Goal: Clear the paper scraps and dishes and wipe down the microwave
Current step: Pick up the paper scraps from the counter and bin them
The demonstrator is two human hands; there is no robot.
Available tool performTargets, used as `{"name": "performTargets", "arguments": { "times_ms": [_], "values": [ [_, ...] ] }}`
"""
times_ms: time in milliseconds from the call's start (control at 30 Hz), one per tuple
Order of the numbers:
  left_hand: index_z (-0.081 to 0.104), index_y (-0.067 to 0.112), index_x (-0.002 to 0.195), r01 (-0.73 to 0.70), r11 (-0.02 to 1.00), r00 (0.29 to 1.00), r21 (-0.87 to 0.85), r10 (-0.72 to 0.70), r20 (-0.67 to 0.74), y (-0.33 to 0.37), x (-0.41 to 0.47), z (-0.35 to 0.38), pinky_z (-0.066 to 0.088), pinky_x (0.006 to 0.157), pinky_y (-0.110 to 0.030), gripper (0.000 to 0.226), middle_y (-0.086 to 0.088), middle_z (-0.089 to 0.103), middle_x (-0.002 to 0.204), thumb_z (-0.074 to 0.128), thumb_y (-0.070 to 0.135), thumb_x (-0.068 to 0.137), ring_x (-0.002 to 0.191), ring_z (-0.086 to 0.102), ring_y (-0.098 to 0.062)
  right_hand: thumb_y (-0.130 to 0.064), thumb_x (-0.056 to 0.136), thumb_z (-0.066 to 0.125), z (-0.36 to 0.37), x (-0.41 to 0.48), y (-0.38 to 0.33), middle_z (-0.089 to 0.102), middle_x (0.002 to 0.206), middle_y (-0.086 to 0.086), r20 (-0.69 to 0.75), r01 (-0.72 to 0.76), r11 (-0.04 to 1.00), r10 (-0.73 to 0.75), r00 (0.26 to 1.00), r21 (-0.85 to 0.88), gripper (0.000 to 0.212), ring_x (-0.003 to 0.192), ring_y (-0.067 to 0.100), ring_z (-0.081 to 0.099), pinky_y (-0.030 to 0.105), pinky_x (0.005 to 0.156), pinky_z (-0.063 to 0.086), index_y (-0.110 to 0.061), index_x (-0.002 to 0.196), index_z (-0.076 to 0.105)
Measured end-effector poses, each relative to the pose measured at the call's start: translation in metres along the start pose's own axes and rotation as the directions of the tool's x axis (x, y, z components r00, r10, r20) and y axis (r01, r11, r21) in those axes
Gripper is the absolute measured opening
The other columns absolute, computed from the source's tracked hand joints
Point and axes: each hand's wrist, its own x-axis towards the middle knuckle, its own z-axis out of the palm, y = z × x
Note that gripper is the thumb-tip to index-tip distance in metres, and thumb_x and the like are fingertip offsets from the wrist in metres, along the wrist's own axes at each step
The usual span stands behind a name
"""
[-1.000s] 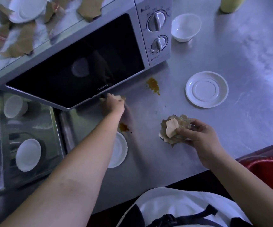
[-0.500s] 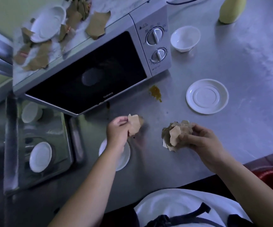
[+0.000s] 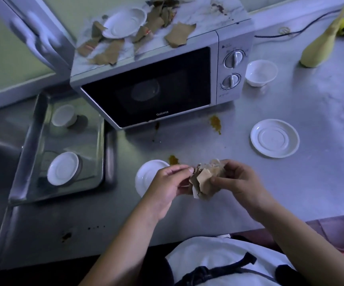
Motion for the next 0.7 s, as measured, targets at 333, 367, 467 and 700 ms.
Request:
{"name": "performTargets", "arguments": {
  "times_ms": [333, 367, 467, 700],
  "values": [
    [0.073, 0.016, 0.097, -0.134, 0.979, 0.984, 0.153, 0.113, 0.138, -0.021, -0.039, -0.038, 0.053, 0.066, -0.023, 0.031, 0.003, 0.072, 0.083, 0.081, 0.021, 0.068, 0.076, 0.067, -0.011, 0.011, 0.078, 0.073, 0.06, -0.051, 0.02, 0.069, 0.088, 0.014, -0.217, -0.041, 0.997, 0.026, 0.976, -0.066, 0.026, 0.073, 0.03, 0.069, 0.045, 0.076, 0.059, -0.008, 0.096, 0.07],
    [0.073, 0.016, 0.096, -0.137, 0.979, 0.983, 0.15, 0.116, 0.141, -0.024, -0.043, -0.04, 0.052, 0.065, -0.024, 0.027, 0.003, 0.071, 0.081, 0.082, 0.018, 0.071, 0.075, 0.066, -0.012, 0.011, 0.078, 0.072, 0.066, -0.058, 0.023, 0.069, 0.093, 0.014, -0.253, -0.058, 0.998, 0.048, 0.966, -0.034, 0.03, 0.074, 0.03, 0.07, 0.048, 0.08, 0.059, -0.008, 0.101, 0.068],
    [0.072, 0.016, 0.096, -0.124, 0.984, 0.977, 0.128, 0.099, 0.189, -0.036, -0.049, -0.049, 0.051, 0.066, -0.024, 0.021, 0.0, 0.071, 0.083, 0.078, 0.005, 0.079, 0.076, 0.065, -0.013, 0.009, 0.078, 0.073, 0.078, -0.081, 0.03, 0.074, 0.084, 0.008, -0.314, -0.104, 0.992, 0.121, 0.942, 0.069, 0.034, 0.071, 0.024, 0.07, 0.041, 0.077, 0.056, -0.009, 0.106, 0.065],
    [0.066, 0.003, 0.102, 0.002, 0.995, 0.894, 0.095, -0.045, 0.446, -0.08, -0.067, -0.01, 0.056, 0.072, -0.026, 0.025, -0.011, 0.073, 0.09, 0.068, -0.011, 0.082, 0.079, 0.067, -0.018, 0.001, 0.08, 0.072, 0.074, -0.175, 0.059, 0.074, 0.101, 0.021, -0.53, -0.043, 0.962, 0.186, 0.827, 0.271, 0.026, 0.085, 0.028, 0.073, 0.028, 0.069, 0.057, -0.001, 0.105, 0.069]
  ]
}}
